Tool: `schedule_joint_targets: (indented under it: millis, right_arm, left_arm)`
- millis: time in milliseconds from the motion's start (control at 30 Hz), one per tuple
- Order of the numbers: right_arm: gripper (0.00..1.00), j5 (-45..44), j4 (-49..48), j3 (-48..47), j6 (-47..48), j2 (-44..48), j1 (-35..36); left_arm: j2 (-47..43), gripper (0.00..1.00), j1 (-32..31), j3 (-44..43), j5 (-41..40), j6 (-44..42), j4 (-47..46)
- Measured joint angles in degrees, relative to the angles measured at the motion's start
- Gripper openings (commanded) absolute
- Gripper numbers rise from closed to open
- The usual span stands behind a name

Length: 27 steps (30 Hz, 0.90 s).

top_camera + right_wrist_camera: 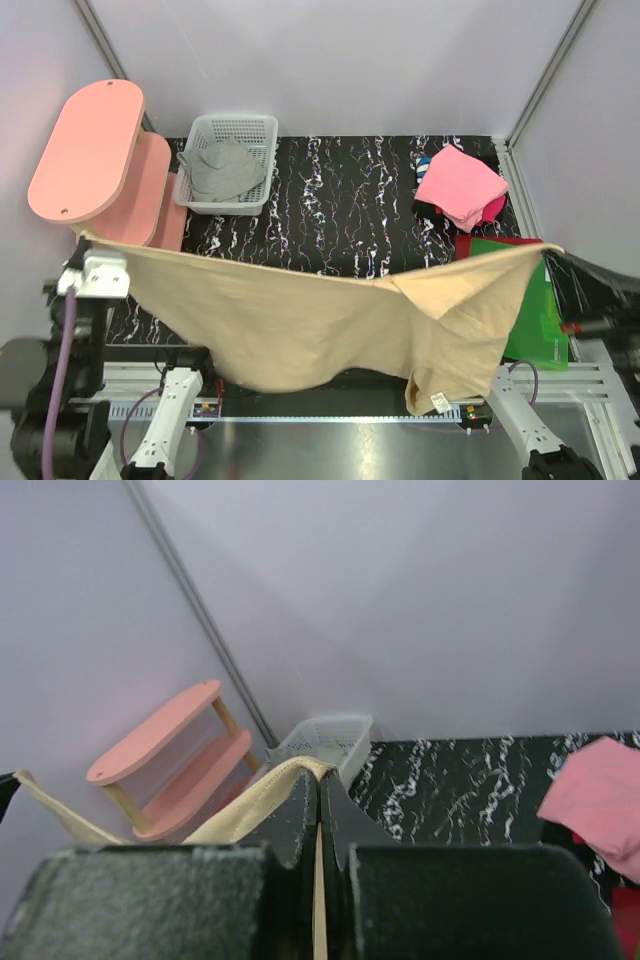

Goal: Fold and stack the t-shirts
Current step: Flatten out the tshirt

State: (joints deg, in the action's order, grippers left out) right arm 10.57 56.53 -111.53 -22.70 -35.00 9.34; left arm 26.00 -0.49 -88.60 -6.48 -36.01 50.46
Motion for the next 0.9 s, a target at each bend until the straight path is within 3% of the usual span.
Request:
schedule_joint_targets:
  millis: [167,467,700,900]
  right_arm:
    - [0.0,-6.84,-1.75,8.11,0.72,-5.9,0.04]
    - [0.0,-16.48,-10.01,29.0,0.87,-32.2,-0.02]
    - [0.0,-17.66,-11.65,34.62,-0.42,-44.39,-0.02]
    - [0.0,-17.57,-14.14,31.23,-0.98,-48.81,-0.02]
  left_arm:
    - [4.68,0.0,0.0,13.35,-0.13,-0.85,-5.25]
    - [38.14,0.0,0.0,35.58,-2.62,-6.1,-18.91]
    - [57.9,0.0,-0.17,35.08,-8.22,-9.57,-24.35]
    - [66.03,0.0,-0.22,30.8,-12.28,-10.6,-27.74]
